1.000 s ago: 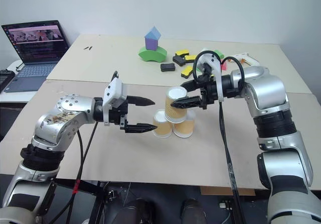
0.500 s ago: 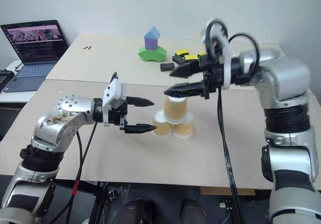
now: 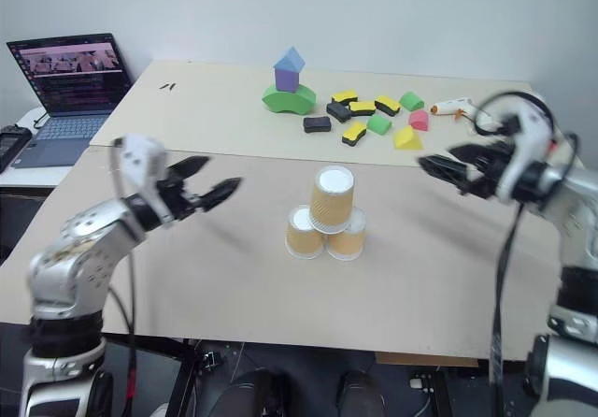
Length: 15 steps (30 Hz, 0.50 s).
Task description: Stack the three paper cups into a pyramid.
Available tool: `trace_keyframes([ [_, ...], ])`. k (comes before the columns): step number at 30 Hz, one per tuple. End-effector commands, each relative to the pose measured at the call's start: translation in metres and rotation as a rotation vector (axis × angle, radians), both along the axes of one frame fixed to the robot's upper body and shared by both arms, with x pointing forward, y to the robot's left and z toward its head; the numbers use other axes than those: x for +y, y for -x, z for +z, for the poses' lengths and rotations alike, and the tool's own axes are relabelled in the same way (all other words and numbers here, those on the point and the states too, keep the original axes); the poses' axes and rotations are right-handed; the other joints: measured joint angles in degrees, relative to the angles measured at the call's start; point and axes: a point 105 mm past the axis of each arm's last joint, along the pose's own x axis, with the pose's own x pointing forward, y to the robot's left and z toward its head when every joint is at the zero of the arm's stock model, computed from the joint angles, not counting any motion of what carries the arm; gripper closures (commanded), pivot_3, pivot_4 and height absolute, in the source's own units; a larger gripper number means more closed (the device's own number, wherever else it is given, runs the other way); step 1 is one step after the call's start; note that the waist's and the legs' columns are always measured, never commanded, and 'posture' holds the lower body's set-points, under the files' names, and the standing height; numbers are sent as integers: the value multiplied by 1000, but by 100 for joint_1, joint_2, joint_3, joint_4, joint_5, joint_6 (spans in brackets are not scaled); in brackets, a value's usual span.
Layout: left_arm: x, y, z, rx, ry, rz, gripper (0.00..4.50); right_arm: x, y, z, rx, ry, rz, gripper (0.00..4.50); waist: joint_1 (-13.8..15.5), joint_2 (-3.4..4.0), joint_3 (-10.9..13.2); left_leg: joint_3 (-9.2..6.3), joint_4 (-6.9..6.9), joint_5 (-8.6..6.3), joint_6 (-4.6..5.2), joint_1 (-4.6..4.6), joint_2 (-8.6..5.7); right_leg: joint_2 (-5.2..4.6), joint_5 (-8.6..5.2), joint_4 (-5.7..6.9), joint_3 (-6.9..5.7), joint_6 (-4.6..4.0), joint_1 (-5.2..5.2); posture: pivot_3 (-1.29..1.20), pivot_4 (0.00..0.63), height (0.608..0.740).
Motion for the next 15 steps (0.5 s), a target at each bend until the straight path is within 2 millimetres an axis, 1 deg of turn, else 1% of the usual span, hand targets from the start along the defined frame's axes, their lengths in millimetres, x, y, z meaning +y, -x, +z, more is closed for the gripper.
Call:
trace_keyframes([
  [1,43,-7,0,-48,-15,281,0,-18,-13,-10,-46,133,-214,119,-42,0,-1,5,2,1,-1,1,1,1,0,0,2,0,2,0,150,705],
  [3,67,-12,-11,-46,7,443,0,-30,-26,-29,-36,177,-357,119,-70,0,-1,14,9,3,-5,28,-3,-2,-1,-16,11,1,20,0,150,705],
  [4,77,-13,-17,-45,29,508,0,-32,-31,-36,-45,166,-408,119,-86,0,-1,19,6,5,-9,46,-4,-4,0,-17,17,0,33,0,150,705],
  [6,96,-13,-28,-47,47,639,0,-30,-37,-48,-73,177,-449,119,-100,-1,0,17,8,-9,-38,68,-2,-10,0,-14,18,-1,58,0,150,705],
  [7,103,-12,-34,-43,45,693,0,-29,-40,-51,-90,131,-473,119,-104,-1,0,15,5,-13,-47,69,-3,-13,2,-13,22,-3,54,0,150,705],
  [8,107,-11,-40,-48,30,734,0,-26,-42,-52,-111,66,-486,119,-105,-1,0,16,8,-11,-45,68,-4,-15,3,-2,25,-5,48,0,150,705],
  [11,114,-10,-54,-49,33,821,0,-24,-44,-58,-145,14,-515,119,-92,0,-1,19,6,12,-19,50,-7,-12,4,6,28,-7,20,0,150,705],
  [15,120,-8,-62,-82,32,896,0,-21,-42,-63,-187,-43,-524,119,-70,0,-1,16,2,15,-16,26,-12,-7,3,6,12,-7,12,0,150,705],
])
